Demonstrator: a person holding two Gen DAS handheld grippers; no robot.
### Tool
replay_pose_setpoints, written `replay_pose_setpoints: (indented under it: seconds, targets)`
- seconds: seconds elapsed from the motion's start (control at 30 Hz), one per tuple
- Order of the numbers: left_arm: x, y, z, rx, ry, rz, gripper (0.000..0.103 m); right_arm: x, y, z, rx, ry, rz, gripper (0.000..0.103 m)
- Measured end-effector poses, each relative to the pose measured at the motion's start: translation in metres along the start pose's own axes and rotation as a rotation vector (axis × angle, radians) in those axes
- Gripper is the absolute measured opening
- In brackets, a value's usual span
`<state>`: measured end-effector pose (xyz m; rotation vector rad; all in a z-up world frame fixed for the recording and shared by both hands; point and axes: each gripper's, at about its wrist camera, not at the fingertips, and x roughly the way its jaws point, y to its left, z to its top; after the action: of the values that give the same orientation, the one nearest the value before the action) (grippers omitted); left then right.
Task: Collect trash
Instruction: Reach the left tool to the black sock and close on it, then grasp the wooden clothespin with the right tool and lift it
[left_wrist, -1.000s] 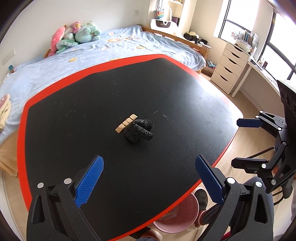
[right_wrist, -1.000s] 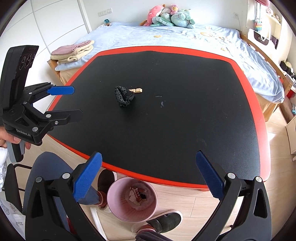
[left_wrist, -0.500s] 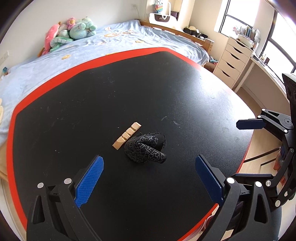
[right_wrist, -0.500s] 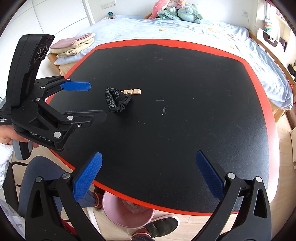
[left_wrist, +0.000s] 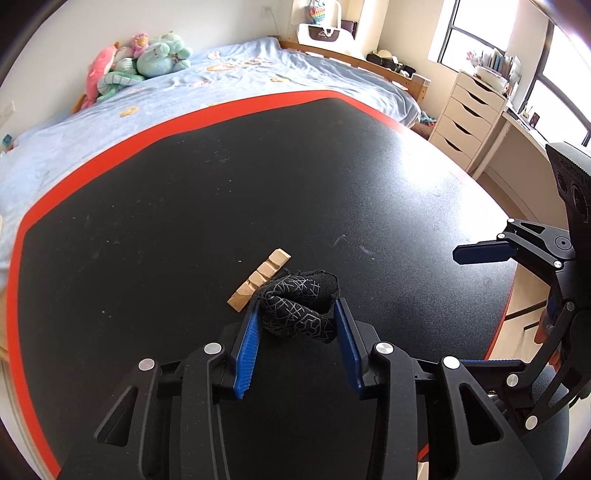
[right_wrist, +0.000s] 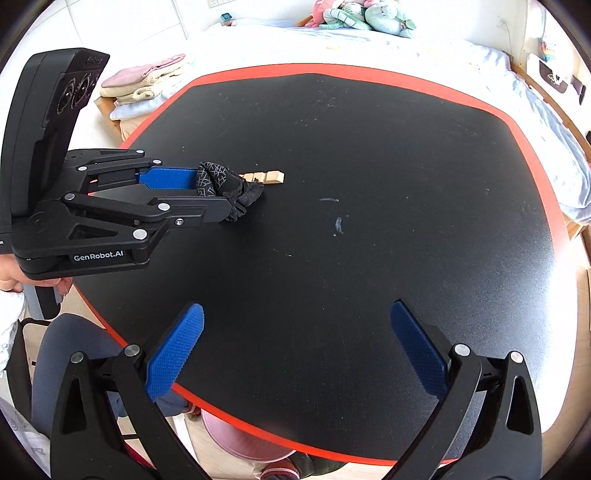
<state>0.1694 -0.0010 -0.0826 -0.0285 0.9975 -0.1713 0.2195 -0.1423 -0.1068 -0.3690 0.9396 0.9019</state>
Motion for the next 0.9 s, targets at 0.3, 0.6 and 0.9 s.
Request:
replay_pose_setpoints:
  seconds: [0.3, 0.6, 0.9]
  targets:
    - [-0.013, 0.020, 0.000, -0.031, -0.020, 0.015, 0.037, 0.027, 0.010, 0.022, -0.052, 0.002, 0.016, 0.099]
    - [-0.020, 0.045, -0.004, -0.072, -0.028, 0.056, 0.037, 0.053, 0.017, 0.044, -0.126, -0.020, 0.001, 0.099]
    - [-0.021, 0.055, -0.006, -0.093, -0.034, 0.059, 0.037, 0.073, 0.023, 0.069, -0.200, -0.057, -0.013, 0.096]
